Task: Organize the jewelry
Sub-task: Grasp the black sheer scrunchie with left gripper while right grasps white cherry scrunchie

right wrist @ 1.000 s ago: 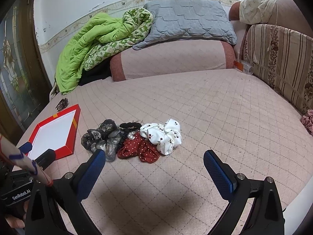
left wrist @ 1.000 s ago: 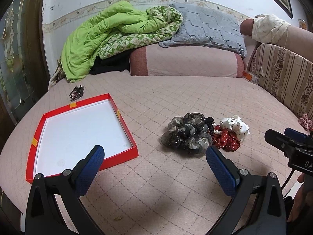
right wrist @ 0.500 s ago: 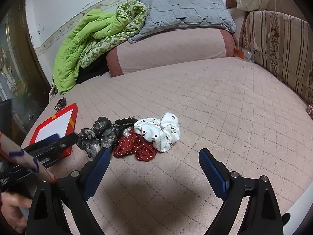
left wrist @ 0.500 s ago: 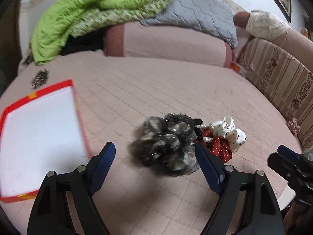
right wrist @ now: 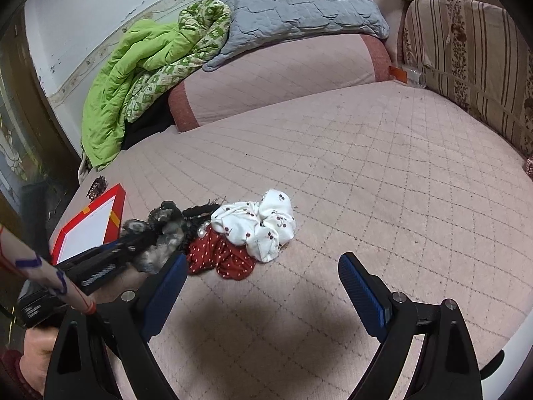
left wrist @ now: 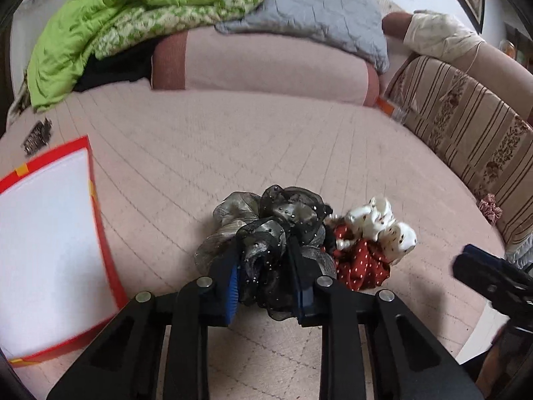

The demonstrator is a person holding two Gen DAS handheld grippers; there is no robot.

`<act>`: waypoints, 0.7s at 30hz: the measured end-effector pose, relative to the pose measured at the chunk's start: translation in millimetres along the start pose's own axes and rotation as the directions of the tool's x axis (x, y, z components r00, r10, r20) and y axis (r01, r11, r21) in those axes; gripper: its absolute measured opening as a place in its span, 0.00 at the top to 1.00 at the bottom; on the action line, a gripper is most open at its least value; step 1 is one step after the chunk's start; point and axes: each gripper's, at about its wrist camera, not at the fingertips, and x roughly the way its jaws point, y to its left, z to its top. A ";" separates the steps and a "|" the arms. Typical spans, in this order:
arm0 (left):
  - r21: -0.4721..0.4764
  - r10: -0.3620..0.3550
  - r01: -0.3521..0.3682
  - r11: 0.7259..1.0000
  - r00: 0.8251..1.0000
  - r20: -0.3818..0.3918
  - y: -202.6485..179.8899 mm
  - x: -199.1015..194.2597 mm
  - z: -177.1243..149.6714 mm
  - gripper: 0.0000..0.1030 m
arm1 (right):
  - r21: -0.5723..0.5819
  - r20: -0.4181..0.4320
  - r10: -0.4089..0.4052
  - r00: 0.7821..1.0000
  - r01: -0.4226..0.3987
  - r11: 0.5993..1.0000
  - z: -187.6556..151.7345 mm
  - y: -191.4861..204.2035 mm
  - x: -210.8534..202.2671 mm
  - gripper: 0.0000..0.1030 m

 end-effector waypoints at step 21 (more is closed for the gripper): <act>-0.018 0.005 -0.002 1.000 0.989 0.150 16.9 -34.2 17.7 0.76 | -0.051 0.018 0.010 1.000 -0.009 0.999 30.4 0.2 40.4 0.90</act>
